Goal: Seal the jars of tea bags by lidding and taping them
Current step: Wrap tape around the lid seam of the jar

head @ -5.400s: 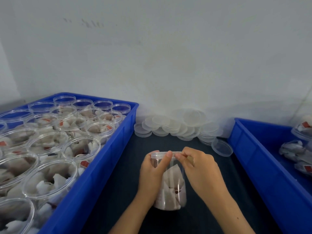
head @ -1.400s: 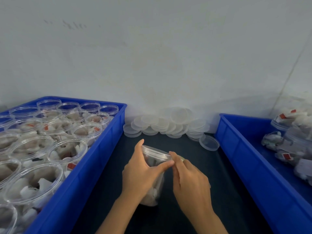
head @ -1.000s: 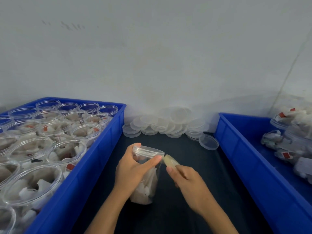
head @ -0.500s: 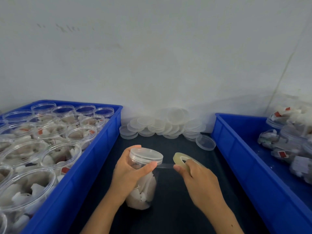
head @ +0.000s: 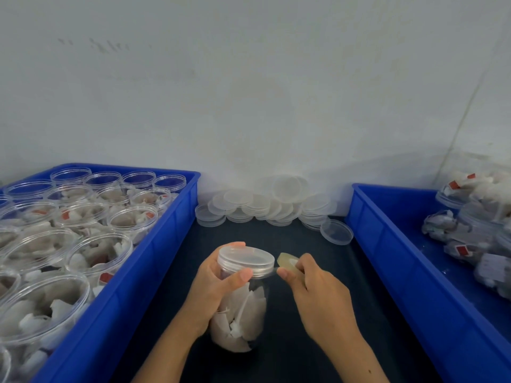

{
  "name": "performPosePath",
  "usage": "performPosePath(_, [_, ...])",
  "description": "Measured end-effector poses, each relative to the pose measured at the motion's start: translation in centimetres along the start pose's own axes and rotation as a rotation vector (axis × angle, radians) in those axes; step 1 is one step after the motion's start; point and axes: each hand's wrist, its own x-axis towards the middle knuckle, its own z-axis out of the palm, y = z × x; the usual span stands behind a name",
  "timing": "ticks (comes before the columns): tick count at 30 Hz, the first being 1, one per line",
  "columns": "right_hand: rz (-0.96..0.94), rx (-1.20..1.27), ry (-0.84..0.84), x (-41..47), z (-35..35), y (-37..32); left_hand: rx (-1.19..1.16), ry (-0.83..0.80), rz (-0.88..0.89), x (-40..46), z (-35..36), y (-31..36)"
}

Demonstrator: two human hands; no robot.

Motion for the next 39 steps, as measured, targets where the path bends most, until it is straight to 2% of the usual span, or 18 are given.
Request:
performPosePath(7, [-0.018,0.046,-0.015,-0.2,0.4,-0.2,-0.098,-0.027,-0.065,0.2,0.0,-0.1])
performPosePath(10, [-0.065,0.144,-0.029,-0.2,0.7,-0.2,-0.077,-0.037,-0.086,0.4,0.1,-0.1])
performPosePath(14, [-0.122,0.157,-0.016,-0.2,0.7,0.0,-0.048,-0.041,-0.077,0.8,0.1,-0.4])
performPosePath(18, [-0.110,0.153,0.019,-0.3,0.9,-0.1,0.156,0.114,-0.014,0.8,0.8,-0.2])
performPosePath(20, [-0.105,0.165,0.025,-0.4,1.1,-0.3,0.182,0.170,0.012,0.5,1.3,0.0])
performPosePath(27, [-0.164,0.136,0.072,-0.9,1.5,-0.9,0.241,0.214,-0.002,0.4,1.9,0.0])
performPosePath(32, [-0.161,0.174,0.014,-0.8,1.1,-0.6,0.269,0.256,0.003,0.4,1.9,0.1])
performPosePath(35, [-0.089,0.249,-0.024,-0.6,0.9,-0.3,0.212,0.267,0.020,0.4,1.6,0.2])
performPosePath(39, [0.006,0.156,-0.127,-0.2,0.3,-0.2,0.165,0.261,0.021,0.4,0.9,0.3])
